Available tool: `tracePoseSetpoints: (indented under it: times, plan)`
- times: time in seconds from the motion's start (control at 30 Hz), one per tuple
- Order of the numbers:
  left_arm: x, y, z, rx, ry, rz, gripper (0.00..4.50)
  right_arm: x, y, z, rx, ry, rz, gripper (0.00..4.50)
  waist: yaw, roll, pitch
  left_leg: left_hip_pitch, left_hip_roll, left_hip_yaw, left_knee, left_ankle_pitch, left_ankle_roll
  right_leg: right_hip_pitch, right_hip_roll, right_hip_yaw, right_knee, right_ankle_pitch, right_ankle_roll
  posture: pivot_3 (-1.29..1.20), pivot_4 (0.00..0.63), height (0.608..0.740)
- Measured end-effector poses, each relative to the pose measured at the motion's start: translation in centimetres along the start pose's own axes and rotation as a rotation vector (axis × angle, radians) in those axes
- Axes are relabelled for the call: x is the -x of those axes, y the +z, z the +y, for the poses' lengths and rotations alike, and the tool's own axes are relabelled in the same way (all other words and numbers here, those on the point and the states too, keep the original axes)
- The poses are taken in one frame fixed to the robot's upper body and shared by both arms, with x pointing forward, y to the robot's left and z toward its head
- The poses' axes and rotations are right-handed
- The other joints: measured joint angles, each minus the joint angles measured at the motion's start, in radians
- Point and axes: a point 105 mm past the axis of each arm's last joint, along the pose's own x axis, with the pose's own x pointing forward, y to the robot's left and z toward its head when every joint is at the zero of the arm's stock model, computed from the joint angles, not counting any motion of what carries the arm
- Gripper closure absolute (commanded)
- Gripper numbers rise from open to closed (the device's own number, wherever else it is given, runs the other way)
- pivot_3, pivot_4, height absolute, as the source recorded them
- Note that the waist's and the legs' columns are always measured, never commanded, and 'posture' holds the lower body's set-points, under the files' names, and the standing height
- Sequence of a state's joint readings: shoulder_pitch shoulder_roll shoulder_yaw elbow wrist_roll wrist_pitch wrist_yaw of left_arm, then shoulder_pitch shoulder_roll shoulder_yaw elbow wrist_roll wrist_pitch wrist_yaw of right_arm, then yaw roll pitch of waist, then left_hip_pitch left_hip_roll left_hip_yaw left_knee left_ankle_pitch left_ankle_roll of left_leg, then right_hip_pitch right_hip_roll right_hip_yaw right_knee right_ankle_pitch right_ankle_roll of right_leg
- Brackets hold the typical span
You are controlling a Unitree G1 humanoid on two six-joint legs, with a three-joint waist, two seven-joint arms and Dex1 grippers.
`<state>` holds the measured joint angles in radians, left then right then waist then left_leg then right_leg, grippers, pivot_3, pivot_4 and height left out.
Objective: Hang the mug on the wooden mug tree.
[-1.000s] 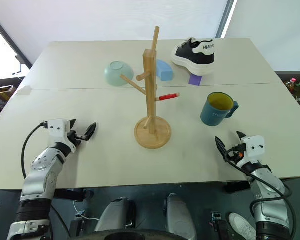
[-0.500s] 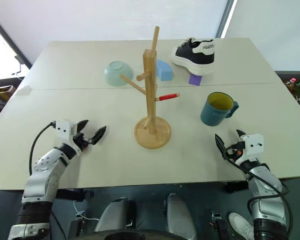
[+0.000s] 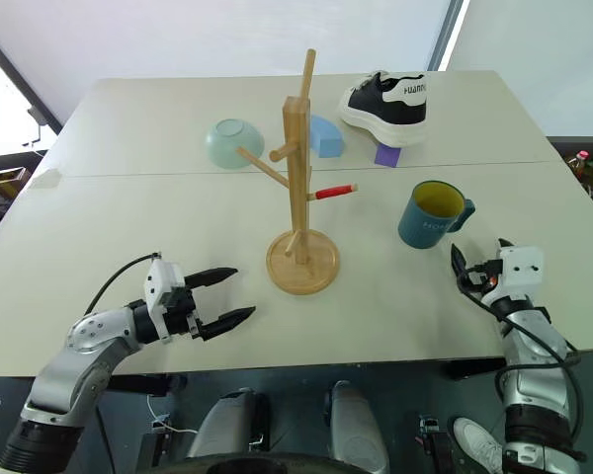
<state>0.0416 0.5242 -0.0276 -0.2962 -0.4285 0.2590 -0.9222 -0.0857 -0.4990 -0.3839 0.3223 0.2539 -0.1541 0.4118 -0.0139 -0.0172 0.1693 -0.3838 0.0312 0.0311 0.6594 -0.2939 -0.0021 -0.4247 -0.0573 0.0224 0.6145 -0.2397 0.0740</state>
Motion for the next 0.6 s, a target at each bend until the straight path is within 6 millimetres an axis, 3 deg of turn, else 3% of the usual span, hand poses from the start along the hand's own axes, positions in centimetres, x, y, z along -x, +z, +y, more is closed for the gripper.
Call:
tracePoseSetpoints:
  times: [0.2, 0.6]
  plan:
    - [-0.4, 0.5, -0.2, -0.011, -0.019, -0.004, 0.00, -1.4, 1.0, -0.7, 0.000, 0.000, -0.021, 0.03, 0.000, 0.000, 0.000, 0.000, 0.000, 0.000, 0.001, 0.000, 0.000, 0.000, 0.006, 0.001, 0.000, 0.000, 0.000, 0.00, 0.150, 0.740]
    - [-0.5, 0.5, -0.7, -0.005, -0.035, -0.009, 0.00, -2.9, 2.0, -0.1, -0.043, 0.069, -0.043, 0.03, -0.001, 0.000, 0.000, 0.001, 0.001, -0.001, 0.002, 0.000, 0.000, 0.000, 0.010, 0.001, 0.002, 0.000, 0.001, 0.00, 0.150, 0.740]
